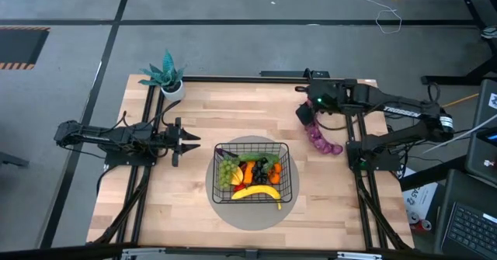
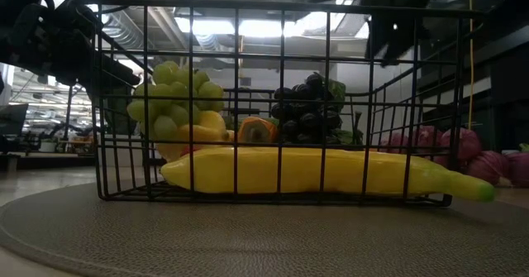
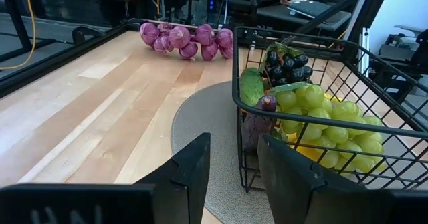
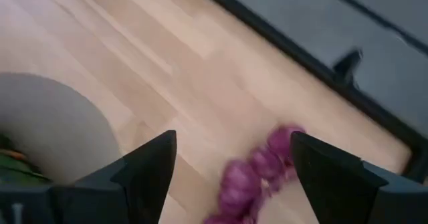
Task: Build produce basket
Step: Put the purple garlic into the black wire basket
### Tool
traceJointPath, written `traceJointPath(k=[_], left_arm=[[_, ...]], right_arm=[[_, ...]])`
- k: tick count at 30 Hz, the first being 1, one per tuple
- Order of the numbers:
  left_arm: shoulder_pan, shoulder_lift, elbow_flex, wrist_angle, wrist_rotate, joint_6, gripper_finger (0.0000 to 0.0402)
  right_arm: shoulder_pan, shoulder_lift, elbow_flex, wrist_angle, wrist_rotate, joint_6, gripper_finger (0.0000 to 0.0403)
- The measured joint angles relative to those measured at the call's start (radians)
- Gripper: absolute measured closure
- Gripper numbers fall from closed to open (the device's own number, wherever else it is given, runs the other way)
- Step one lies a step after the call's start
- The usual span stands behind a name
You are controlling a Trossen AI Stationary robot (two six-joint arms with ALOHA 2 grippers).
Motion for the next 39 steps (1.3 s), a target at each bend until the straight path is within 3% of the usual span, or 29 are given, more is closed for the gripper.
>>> traceJointPath(k=[20,30,39], left_arm=[[0.000,0.000,0.000,0.000,0.000,0.000,0.0280],[0.000,0.000,0.000,0.000,0.000,0.000,0.0280],[0.000,0.000,0.000,0.000,0.000,0.000,0.0280]], right_arm=[[-0.017,0.096,-0.294,-0.010,-0.060,0.361,0.0111],[-0.018,0.096,-0.378,0.019,-0.035,0.423,0.0111],[-0.047,0.096,-0.564,0.185,-0.111,0.441,0.0111]])
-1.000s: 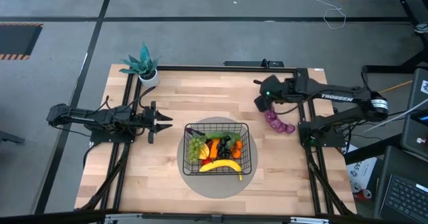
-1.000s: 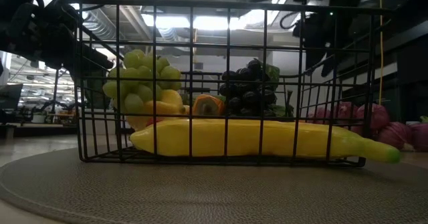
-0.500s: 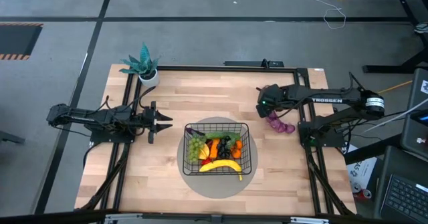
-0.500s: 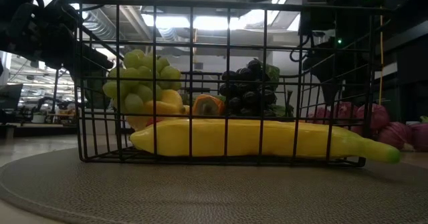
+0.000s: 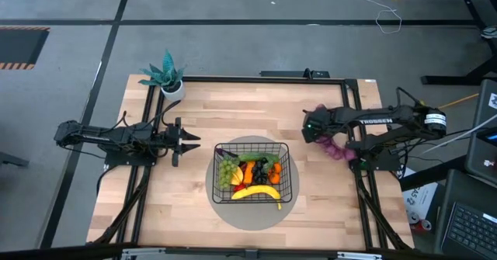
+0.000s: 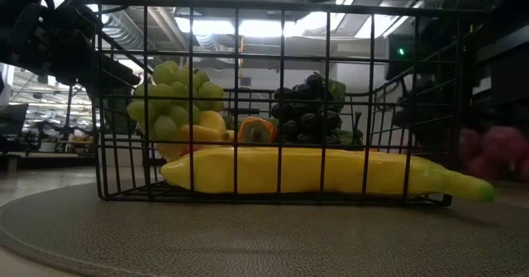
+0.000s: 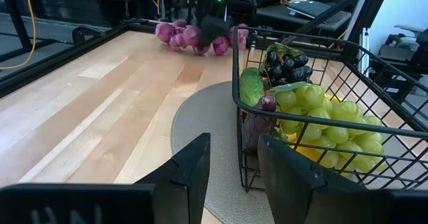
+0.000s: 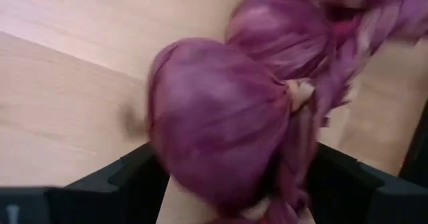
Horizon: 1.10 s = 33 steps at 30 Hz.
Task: Build produce basket
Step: Put the purple garlic into the black wire basket
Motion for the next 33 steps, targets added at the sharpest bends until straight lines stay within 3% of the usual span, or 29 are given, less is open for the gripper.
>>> traceJointPath(k=[8,14,22,33], left_arm=[[0.000,0.000,0.000,0.000,0.000,0.000,0.0280],[0.000,0.000,0.000,0.000,0.000,0.000,0.0280],[0.000,0.000,0.000,0.000,0.000,0.000,0.0280],[0.000,0.000,0.000,0.000,0.000,0.000,0.0280]], right_arm=[[-0.015,-0.003,-0.102,0.075,-0.024,0.029,0.0111],[-0.016,0.000,-0.082,0.055,-0.048,0.069,0.0111],[-0.015,0.000,-0.051,0.085,-0.068,0.007,0.0114],[-0.015,0.000,-0.051,0.120,-0.116,-0.038,0.0188]])
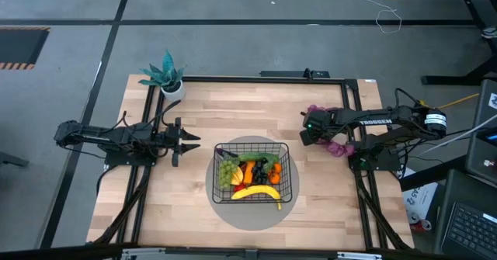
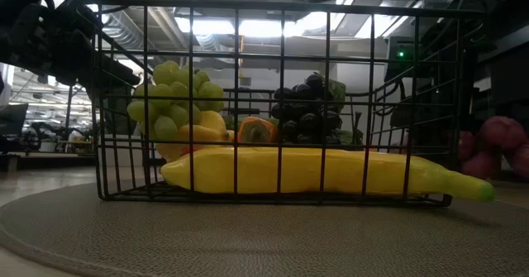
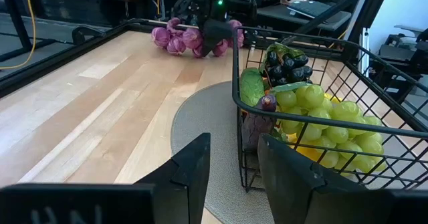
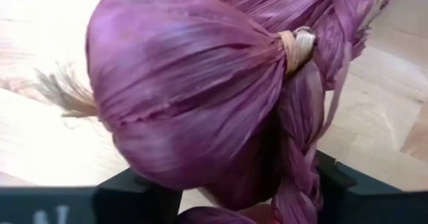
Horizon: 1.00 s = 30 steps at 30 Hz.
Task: Build produce basket
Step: Put the purple garlic into the black wire basket
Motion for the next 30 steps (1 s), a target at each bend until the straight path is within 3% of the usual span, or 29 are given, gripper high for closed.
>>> traceJointPath(k=[10,22,30], left_arm=[[0.000,0.000,0.000,0.000,0.000,0.000,0.0280],[0.000,0.000,0.000,0.000,0.000,0.000,0.0280],[0.000,0.000,0.000,0.000,0.000,0.000,0.0280]], right_arm=[[0.000,-0.003,0.057,-0.025,0.001,-0.076,0.0195],[0.014,-0.004,0.481,-0.169,0.035,-0.356,0.0196],[0.097,-0.005,0.676,-0.090,-0.079,-0.498,0.0196]])
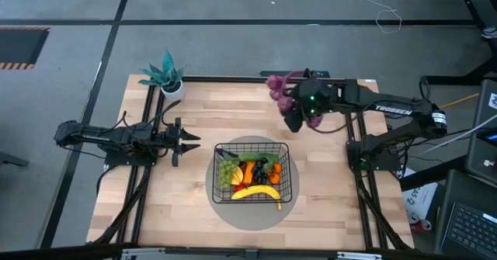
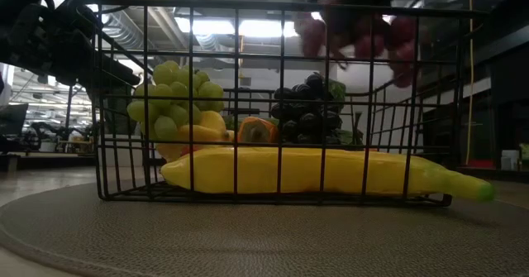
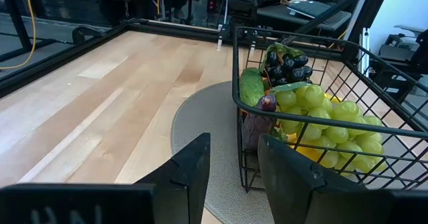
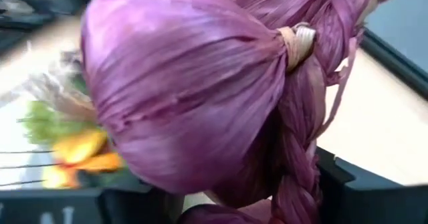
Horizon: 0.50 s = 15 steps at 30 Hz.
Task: Build produce basket
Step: Put the purple garlic into the black wire basket
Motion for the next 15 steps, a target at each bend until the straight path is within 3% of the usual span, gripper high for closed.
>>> traceJointPath(k=[6,15], left_arm=[[0.000,0.000,0.000,0.000,0.000,0.000,0.0280],[0.000,0.000,0.000,0.000,0.000,0.000,0.0280]], right_arm=[[0.109,0.015,0.003,0.175,-0.119,-0.020,0.0196],[0.302,0.079,0.003,0.342,-0.110,0.068,0.0196]])
